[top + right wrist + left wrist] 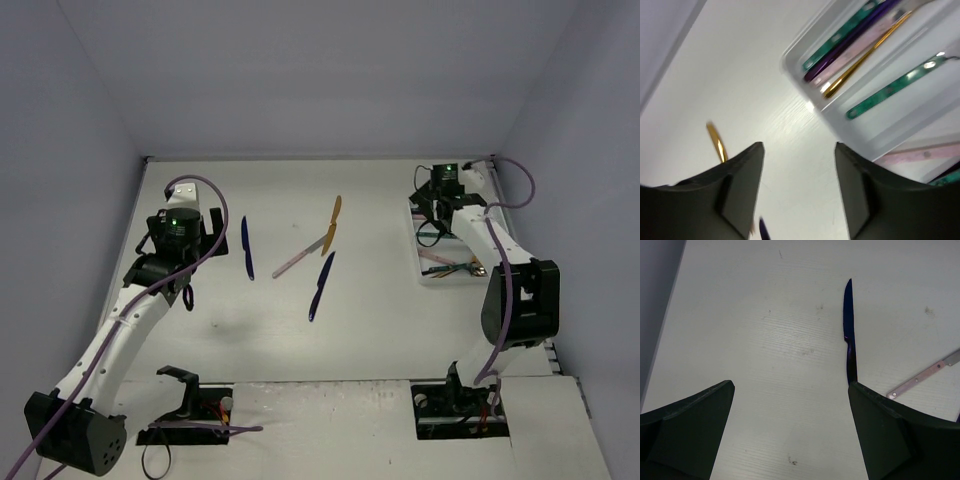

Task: Sort the eating utensils into containers

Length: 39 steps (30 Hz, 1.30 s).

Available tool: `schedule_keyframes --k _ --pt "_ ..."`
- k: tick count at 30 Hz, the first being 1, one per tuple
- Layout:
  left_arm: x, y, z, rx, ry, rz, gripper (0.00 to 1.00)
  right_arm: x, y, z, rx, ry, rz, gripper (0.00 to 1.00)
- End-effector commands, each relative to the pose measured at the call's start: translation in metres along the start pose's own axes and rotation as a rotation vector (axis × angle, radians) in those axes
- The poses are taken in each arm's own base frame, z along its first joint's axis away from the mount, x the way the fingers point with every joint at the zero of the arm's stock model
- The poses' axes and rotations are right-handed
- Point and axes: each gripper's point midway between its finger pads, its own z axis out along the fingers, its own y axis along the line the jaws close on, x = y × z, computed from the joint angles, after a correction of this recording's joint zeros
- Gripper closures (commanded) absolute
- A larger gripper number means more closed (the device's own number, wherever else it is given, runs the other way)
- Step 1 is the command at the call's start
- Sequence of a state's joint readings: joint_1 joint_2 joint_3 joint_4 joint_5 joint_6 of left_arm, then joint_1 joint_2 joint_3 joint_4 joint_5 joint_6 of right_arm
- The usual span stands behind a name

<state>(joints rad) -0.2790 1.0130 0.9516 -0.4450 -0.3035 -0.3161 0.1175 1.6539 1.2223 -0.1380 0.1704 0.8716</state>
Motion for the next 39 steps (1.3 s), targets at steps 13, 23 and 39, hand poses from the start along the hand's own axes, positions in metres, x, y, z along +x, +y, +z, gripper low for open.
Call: schedule_keyframes --k 13,23,39 --pt "-0.018 0.003 -0.002 -0.014 -0.056 -0.025 0.03 0.248 0.046 -0.082 -0.119 0.201 -0.789 0.35" --pt "-0.018 0.003 -0.001 -0.019 -0.053 -0.023 0.03 0.312 0.021 -0.086 -0.05 0.31 -0.924 0.41" --pt "-0.018 0.002 -0.001 -0.011 -0.051 -0.023 0.03 0.282 -0.032 -0.052 0.034 0.463 -0.998 1.0"
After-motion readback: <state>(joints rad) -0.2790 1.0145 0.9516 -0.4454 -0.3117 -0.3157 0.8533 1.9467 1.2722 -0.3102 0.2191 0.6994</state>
